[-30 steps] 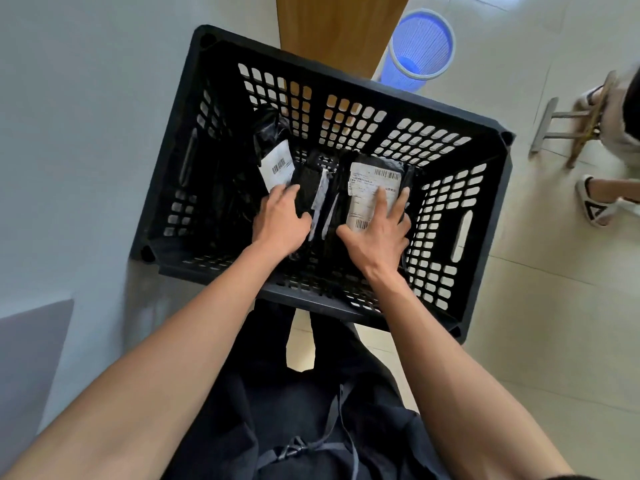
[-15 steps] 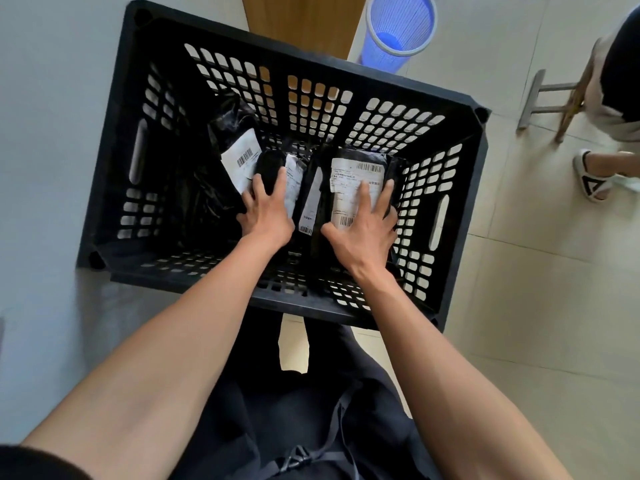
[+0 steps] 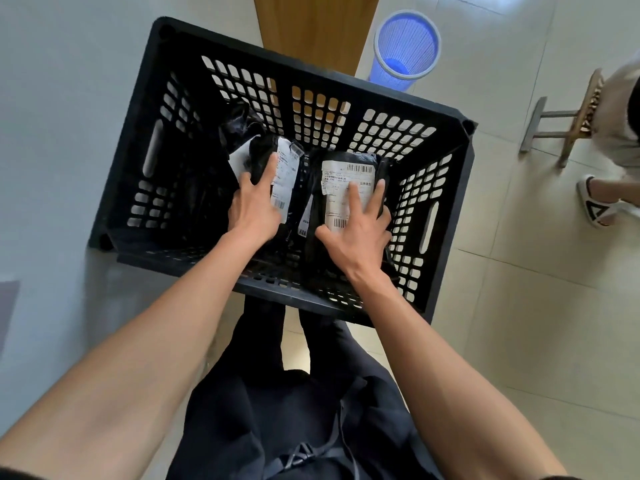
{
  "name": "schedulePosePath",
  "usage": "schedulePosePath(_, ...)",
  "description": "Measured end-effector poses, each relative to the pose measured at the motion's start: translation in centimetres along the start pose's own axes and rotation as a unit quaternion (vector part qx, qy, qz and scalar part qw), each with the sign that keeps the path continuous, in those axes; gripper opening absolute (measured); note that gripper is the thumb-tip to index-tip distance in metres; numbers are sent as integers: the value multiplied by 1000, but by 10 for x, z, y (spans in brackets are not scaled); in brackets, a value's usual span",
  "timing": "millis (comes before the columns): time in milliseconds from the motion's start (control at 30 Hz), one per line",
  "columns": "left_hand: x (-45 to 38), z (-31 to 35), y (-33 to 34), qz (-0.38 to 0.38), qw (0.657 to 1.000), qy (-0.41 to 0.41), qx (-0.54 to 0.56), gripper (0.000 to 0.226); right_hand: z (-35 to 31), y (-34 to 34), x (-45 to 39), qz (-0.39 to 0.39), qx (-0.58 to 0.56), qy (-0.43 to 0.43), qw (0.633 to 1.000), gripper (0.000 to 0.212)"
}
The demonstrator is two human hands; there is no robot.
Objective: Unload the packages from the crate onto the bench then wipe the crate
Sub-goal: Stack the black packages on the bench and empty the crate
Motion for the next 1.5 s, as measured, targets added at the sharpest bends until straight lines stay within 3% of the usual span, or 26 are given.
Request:
schedulePosePath(500, 97, -14, -85, 187, 978, 27, 93, 100, -49, -54, 33, 58, -41, -156, 985, 94)
schedulePosePath(933, 230, -82, -130, 319, 920, 42, 224, 100, -116, -94, 124, 102, -44, -282, 953, 97)
schedulePosePath(1267, 351, -148, -106, 382, 888, -21, 256, 98, -149, -94, 229, 82, -6, -382, 921, 98)
schedulePosePath(1500, 420, -186, -77, 459, 832, -102, 294, 100, -157, -85, 264, 32, -4, -464, 885, 97)
Point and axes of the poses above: each hand's wrist, its own x-axis away from the middle knuckle, its own y-axis out of the palm, z = x × y, the point moved 2 cm from there along -x, towards the middle knuckle, and after that the axes turned 11 degrees about -y, right-handed, at the moved point
